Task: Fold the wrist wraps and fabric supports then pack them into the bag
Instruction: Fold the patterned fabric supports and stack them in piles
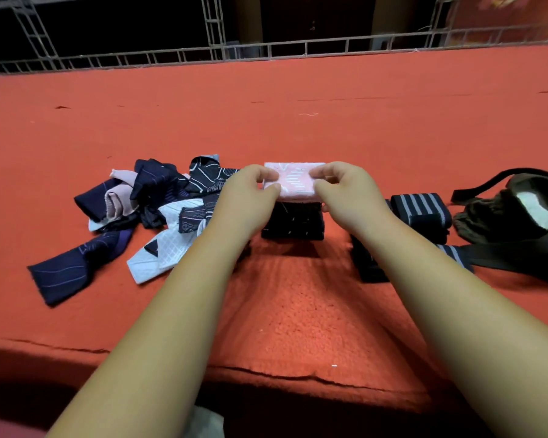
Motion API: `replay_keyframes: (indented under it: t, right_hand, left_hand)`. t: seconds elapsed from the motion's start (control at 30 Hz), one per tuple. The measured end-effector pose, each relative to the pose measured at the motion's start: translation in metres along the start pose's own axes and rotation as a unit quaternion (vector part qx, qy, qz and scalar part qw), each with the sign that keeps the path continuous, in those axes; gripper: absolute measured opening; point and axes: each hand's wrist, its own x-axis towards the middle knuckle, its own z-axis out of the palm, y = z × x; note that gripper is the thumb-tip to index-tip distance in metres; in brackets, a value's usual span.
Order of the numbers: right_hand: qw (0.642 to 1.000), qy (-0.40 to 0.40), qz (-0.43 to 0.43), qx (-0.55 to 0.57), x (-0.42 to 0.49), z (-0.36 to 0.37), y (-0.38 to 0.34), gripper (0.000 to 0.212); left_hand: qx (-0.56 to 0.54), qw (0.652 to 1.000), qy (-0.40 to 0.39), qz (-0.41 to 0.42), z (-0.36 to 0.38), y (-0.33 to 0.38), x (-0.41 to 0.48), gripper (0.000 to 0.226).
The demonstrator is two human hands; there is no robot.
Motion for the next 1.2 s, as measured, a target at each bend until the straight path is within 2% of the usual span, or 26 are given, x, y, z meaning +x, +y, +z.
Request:
replay_keyframes:
  t: [0.17, 0.33, 0.47, 0.67, 0.8, 0.9, 1.0, 1.13, 1.2]
  right_hand:
    - [0.996, -0.024, 0.0, -0.081, 0.027, 0.015, 0.006, 0.034]
    - [0.987, -0.039, 0.003, -0.155, 0.034, 0.027, 0.014, 0.034]
    - [0.979, -0.056, 0.001, -0.198, 0.029, 0.034, 0.023, 0.035]
    - [0.981, -0.053, 0.003, -0.185, 0.025, 0.035, 0.038, 0.034]
    - [0.987, -0.027, -0.023, -0.155, 0.017, 0.025, 0.033, 0.032]
    - [0.991, 0.002, -0.031, -0.133, 0.007, 0.018, 0.022, 0.033]
    - [0.992, 0.014, -0.035, -0.124, -0.007, 0.017, 0.012, 0.034]
    - [0.991, 0.001, -0.029, -0.128, -0.03, 0.028, 0.0, 0.03]
    - [0.991, -0.02, -0.027, -0.132, -0.042, 0.038, -0.005, 0.028]
  left_hand:
    - [0.063, 0.998, -0.009, -0.022, 0.007, -0.009, 0.023, 0.037]
    - [0.121, 0.992, -0.034, -0.013, 0.016, -0.026, 0.035, 0.035]
    - [0.147, 0.987, -0.056, -0.039, 0.026, -0.041, 0.035, 0.036]
    - [0.148, 0.986, -0.072, -0.022, 0.024, -0.041, 0.03, 0.034]
    - [0.146, 0.989, -0.03, -0.01, 0.014, -0.036, 0.026, 0.033]
    - [0.147, 0.989, 0.01, -0.017, 0.002, -0.03, 0.018, 0.042]
    - [0.151, 0.988, 0.022, -0.02, -0.011, -0.031, 0.004, 0.041]
    - [0.241, 0.969, 0.023, -0.047, -0.028, -0.046, -0.014, 0.044]
    - [0.294, 0.954, -0.014, -0.059, -0.034, -0.057, -0.026, 0.055]
